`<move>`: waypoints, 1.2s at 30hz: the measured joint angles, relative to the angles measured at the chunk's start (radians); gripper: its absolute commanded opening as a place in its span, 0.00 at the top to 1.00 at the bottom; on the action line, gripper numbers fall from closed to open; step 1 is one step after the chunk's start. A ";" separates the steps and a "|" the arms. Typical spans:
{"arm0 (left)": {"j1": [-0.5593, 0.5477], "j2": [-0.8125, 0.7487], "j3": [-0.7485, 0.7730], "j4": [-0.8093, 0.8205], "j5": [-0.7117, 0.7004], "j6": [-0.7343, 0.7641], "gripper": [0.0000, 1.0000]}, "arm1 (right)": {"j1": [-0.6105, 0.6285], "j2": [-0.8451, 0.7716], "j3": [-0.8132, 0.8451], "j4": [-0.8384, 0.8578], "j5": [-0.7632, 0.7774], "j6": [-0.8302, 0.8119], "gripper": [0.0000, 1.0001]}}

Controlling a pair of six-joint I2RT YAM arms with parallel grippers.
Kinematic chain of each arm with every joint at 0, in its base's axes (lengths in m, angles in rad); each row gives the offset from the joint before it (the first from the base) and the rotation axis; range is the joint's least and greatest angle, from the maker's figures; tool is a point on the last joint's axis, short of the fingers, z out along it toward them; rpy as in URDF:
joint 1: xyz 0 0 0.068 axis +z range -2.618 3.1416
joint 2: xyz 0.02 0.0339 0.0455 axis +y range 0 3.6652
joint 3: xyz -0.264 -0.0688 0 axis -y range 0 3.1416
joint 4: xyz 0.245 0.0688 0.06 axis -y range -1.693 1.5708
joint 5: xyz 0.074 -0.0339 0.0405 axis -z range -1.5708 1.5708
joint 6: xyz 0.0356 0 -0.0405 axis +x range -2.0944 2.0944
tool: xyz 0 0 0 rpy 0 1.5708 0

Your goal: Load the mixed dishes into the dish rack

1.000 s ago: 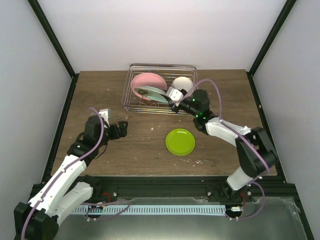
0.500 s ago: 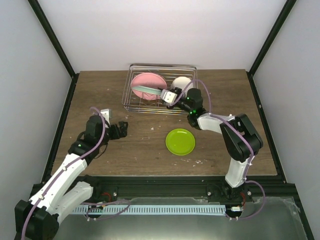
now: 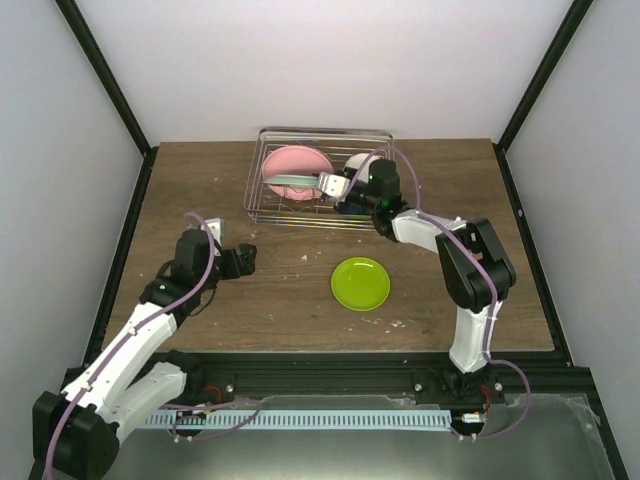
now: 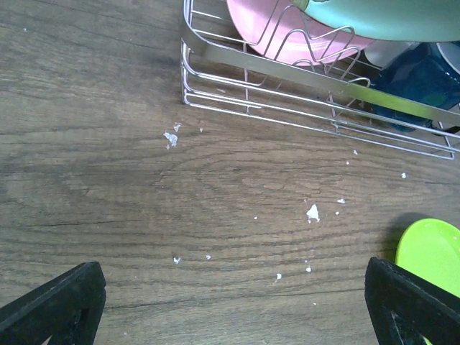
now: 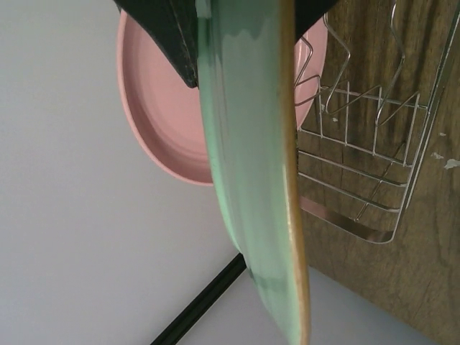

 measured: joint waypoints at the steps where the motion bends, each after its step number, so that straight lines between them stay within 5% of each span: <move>1: 0.002 0.002 0.000 0.000 0.000 0.000 0.00 | -0.004 0.005 0.018 -0.032 -0.009 -0.006 0.99; 14: 0.006 0.024 0.000 0.008 0.008 0.000 0.00 | -0.011 0.102 0.182 -0.261 -0.021 -0.051 0.92; 26: 0.011 0.048 0.000 0.029 0.026 0.000 0.00 | -0.014 0.116 0.206 -0.280 -0.032 -0.034 0.48; 36: 0.011 0.059 -0.009 0.058 0.039 -0.002 0.00 | -0.002 0.021 0.154 -0.305 0.008 -0.053 0.34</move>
